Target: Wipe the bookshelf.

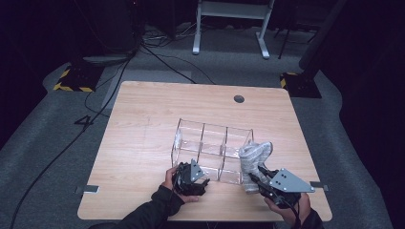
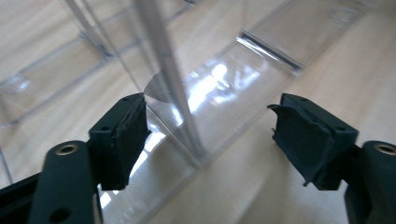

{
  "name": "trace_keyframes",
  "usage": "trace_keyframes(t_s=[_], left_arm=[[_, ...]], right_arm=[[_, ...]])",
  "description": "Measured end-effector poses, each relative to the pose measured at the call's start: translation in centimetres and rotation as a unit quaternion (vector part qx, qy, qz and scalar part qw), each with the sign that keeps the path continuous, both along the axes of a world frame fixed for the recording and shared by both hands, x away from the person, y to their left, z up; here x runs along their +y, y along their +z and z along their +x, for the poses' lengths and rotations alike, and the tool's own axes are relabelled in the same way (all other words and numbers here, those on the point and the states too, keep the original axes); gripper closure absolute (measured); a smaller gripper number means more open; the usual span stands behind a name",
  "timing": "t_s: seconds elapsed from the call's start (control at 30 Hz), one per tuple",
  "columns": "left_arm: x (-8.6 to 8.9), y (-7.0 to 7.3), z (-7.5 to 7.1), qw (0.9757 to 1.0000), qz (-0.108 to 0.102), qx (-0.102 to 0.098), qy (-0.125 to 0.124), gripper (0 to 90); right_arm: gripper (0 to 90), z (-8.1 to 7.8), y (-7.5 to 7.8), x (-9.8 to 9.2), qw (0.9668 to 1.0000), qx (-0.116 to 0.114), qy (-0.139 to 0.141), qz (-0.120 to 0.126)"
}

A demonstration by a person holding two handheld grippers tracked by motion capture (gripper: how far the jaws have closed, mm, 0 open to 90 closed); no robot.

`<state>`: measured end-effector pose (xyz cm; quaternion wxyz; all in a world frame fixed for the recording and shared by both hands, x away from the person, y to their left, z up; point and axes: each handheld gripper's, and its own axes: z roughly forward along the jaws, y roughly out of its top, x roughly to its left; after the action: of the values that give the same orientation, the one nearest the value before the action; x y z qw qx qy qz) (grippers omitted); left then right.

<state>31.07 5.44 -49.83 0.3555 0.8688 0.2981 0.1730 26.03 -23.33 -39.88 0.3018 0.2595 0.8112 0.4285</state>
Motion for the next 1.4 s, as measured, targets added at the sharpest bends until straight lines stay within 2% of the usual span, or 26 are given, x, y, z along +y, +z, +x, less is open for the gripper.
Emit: trace_keyframes(t_s=[0.13,0.2,0.23,0.27,0.33,0.37,0.4,0.47,0.53,0.6,0.63,0.67,0.7,0.73,0.77,0.83,0.9,0.97,1.03,1.1,1.13,1.17,1.2,1.23,1.3,1.4], left_arm=[[1.2,0.8,-1.2,0.9994,-0.021,0.023,-0.013,28.2],[2.2,1.0,-2.0,0.9984,-0.032,0.044,-0.017,28.5],[2.6,1.1,-2.3,0.9983,-0.029,0.05,-0.015,30.0],[3.0,1.2,-2.6,0.9984,-0.016,0.053,-0.012,31.9],[4.2,1.2,-3.1,0.9972,-0.02,0.071,-0.015,31.3],[4.7,1.3,-3.3,0.9972,-0.018,0.073,-0.01,31.4],[5.8,1.4,-3.5,0.9979,-0.01,0.064,-0.004,31.5],[7.0,1.6,-3.1,0.9975,-0.029,0.064,0.006,29.9],[7.6,2.2,-2.6,0.9991,-0.025,0.036,0.003,28.2],[7.8,2.5,-2.2,0.9992,-0.028,0.03,0.001,26.1],[8.1,3.2,-1.4,0.9989,-0.046,0.01,0.006,25.2],[8.1,3.2,-1.4,0.9989,-0.046,0.01,0.006,25.3],[8.2,3.6,-0.9,0.9984,-0.057,0.003,0.003,25.3],[8.2,3.9,-0.6,0.998,-0.063,-0.001,0.002,24.1],[8.2,4.3,-0.2,0.9973,-0.072,-0.015,-0.001,23.1],[8.1,4.8,0.5,0.9961,-0.084,-0.027,-0.007,23.2],[8.0,5.3,0.9,0.9943,-0.099,-0.037,-0.014,23.7],[7.7,5.5,1.1,0.9941,-0.097,-0.044,-0.018,23.8],[7.3,5.7,1.2,0.9931,-0.106,-0.047,-0.017,26.8],[7.0,5.9,1.3,0.9927,-0.105,-0.054,-0.022,27.2],[6.8,6.0,1.3,0.9929,-0.104,-0.056,-0.016,29.0],[6.8,6.0,1.3,0.9927,-0.106,-0.055,-0.014,31.2],[6.7,6.0,1.4,0.9924,-0.108,-0.057,-0.013,29.9],[6.6,6.1,1.4,0.9927,-0.104,-0.06,-0.005,31.6],[6.7,6.1,1.3,0.9909,-0.117,-0.067,-0.001,37.7],[6.6,6.1,1.2,0.9906,-0.117,-0.071,-0.008,39.7]], right_arm=[[70.3,0.0,0.0,0.1,0.9998,-0.004,-0.01,-0.017],[70.3,0.2,0.0,0.0,0.9995,-0.006,-0.019,-0.024],[70.2,0.3,0.1,0.0,0.9993,-0.007,-0.025,-0.027],[70.2,0.5,0.1,-0.1,0.9992,-0.007,-0.03,-0.026],[70.2,0.9,0.2,-0.4,0.9988,-0.007,-0.041,-0.027],[70.2,1.2,0.2,-0.5,0.9985,-0.009,-0.046,-0.029],[70.2,1.4,0.3,-0.6,0.9983,-0.009,-0.05,-0.03],[70.2,2.2,0.4,-0.8,0.9973,-0.013,-0.063,-0.037],[70.5,2.9,0.7,-1.1,0.9965,-0.019,-0.072,-0.038],[70.7,3.3,1.3,-1.3,0.9965,-0.026,-0.074,-0.028],[70.8,3.4,1.7,-1.3,0.9972,-0.026,-0.068,-0.015],[70.8,3.4,1.7,-1.3,0.9972,-0.026,-0.068,-0.015],[70.8,3.3,2.2,-1.1,0.998,-0.026,-0.057,-0.003],[70.8,3.1,2.8,-0.7,0.9977,-0.043,-0.052,-0.007],[70.9,2.9,3.1,-0.3,0.9978,-0.046,-0.047,-0.007],[70.7,2.8,3.3,0.8,0.9985,-0.045,-0.031,-0.01],[70.7,3.3,2.6,1.6,0.9986,-0.038,-0.031,-0.019],[70.7,3.8,1.7,2.1,0.9984,-0.036,-0.032,-0.028],[70.6,4.2,0.8,2.4,0.9988,-0.023,-0.032,-0.029],[70.7,4.3,-0.2,2.9,0.9982,-0.021,-0.033,-0.046],[70.6,4.4,-0.6,3.0,0.9978,-0.021,-0.034,-0.053],[70.7,4.6,-1.1,3.0,0.9978,-0.02,-0.033,-0.053],[70.6,4.7,-1.5,2.9,0.998,-0.017,-0.032,-0.051],[70.7,4.9,-2.2,2.9,0.9982,-0.007,-0.032,-0.05],[70.7,5.3,-3.2,2.7,0.9988,0.0,-0.028,-0.04],[70.8,5.5,-3.9,2.6,0.9988,0.007,-0.028,-0.039]])
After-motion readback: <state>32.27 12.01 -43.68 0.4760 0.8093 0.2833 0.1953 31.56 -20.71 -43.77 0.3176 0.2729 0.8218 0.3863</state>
